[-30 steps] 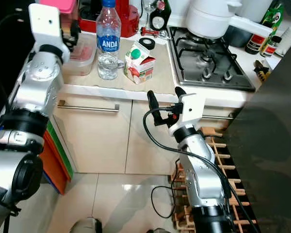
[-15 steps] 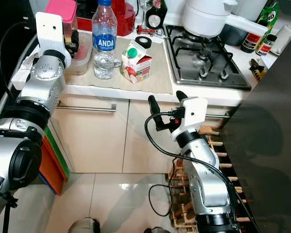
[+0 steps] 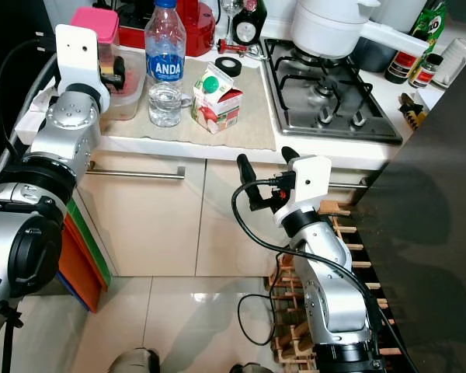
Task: Restocking fridge
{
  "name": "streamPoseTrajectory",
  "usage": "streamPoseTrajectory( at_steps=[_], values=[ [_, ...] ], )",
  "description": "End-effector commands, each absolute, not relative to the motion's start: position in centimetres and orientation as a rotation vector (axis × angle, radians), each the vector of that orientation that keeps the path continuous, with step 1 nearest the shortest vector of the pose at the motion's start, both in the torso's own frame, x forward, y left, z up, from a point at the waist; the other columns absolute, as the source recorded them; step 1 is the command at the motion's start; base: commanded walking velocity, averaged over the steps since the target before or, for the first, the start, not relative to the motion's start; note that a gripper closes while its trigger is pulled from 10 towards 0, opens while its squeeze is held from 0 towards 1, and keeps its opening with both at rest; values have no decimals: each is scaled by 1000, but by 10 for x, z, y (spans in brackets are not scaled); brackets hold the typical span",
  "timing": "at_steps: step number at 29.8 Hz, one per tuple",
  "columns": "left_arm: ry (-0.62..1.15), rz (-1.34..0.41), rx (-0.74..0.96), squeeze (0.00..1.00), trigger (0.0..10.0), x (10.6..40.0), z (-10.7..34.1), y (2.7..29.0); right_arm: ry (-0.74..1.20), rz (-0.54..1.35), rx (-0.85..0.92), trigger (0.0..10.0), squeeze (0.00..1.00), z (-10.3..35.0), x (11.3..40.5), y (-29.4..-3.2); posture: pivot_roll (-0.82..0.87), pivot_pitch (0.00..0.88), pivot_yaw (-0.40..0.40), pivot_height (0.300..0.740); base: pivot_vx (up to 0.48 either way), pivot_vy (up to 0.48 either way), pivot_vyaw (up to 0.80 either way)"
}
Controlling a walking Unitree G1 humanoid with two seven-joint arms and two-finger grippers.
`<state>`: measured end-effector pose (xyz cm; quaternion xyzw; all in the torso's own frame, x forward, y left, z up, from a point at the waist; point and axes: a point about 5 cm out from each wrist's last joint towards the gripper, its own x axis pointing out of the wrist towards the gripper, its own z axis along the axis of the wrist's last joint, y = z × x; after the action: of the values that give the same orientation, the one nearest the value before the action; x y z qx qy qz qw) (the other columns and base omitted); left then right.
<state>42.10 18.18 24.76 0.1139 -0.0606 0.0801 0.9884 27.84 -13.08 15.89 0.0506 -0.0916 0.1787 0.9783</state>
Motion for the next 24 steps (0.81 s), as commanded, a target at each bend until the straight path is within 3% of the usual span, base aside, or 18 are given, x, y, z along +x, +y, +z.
streamPoseTrajectory(
  at_steps=[1, 12, 13, 14, 24],
  values=[
    [-147, 155, 223, 1000, 10000, 423, 259, 179, -184, 359, 96, 10000, 0, 161, 278, -133, 6, 44, -103, 740, 0, 0, 0],
    [-132, 125, 244, 1000, 10000, 424, 259, 178, -183, 363, 95, 10000, 0, 160, 279, -132, 18, 28, -100, 740, 0, 0, 0],
    [-138, 112, 249, 302, 10000, 424, 261, 177, -181, 364, 96, 10000, 0, 159, 279, -132, 23, 26, -98, 740, 0, 0, 0],
    [-141, 111, 249, 0, 10000, 423, 262, 177, -181, 364, 97, 10000, 0, 159, 279, -132, 24, 25, -98, 740, 0, 0, 0],
    [-129, 62, 241, 0, 10000, 422, 255, 167, -169, 370, 103, 10000, 0, 155, 283, -129, 53, 12, -103, 740, 0, 0, 0]
  ],
)
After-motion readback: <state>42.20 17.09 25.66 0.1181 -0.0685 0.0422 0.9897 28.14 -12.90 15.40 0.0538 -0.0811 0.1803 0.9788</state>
